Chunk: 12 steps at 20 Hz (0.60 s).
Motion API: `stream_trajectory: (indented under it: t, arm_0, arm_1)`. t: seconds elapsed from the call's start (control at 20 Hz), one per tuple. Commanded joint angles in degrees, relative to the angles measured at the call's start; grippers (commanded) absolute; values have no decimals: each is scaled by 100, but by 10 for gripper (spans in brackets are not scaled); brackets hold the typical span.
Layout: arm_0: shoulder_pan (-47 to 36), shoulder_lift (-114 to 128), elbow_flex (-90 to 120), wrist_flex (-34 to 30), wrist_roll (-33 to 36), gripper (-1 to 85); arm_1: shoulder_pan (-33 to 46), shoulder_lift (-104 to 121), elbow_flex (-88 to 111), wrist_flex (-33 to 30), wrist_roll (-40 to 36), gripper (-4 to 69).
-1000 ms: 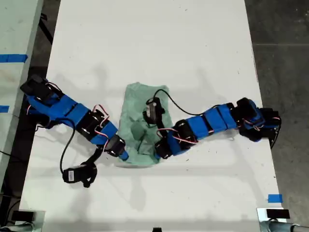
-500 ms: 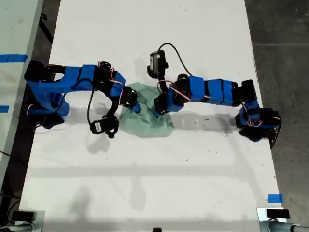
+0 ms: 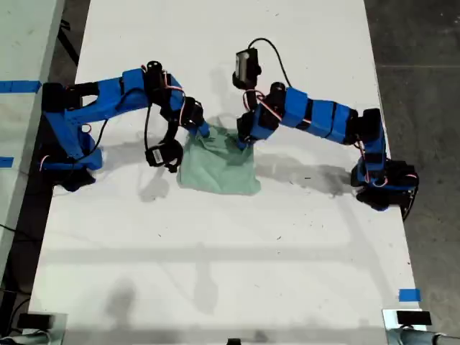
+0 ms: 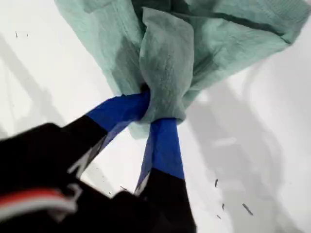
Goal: Fold tshirt
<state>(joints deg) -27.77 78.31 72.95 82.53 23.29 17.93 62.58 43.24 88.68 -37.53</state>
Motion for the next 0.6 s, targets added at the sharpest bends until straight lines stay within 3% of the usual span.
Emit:
stream_trajectory:
  t: [0.0, 0.3, 0.4, 0.55]
  arm_0:
    - [-738, 738, -229, 378, 193, 292]
    - [-2197, 2479, 132, 870, 747, 310]
    - [-2364, 3155, 738, 844, 773, 308]
    - [-2092, 4509, 2399, 281, 606, 290]
  arm_1:
    - [712, 1072, -70, 439, -492, 419]
    - [2522, 3814, 1986, 642, -1450, 326]
    - [2769, 4852, 3173, 633, -1441, 315]
    - [2672, 6574, 5335, 422, -984, 292]
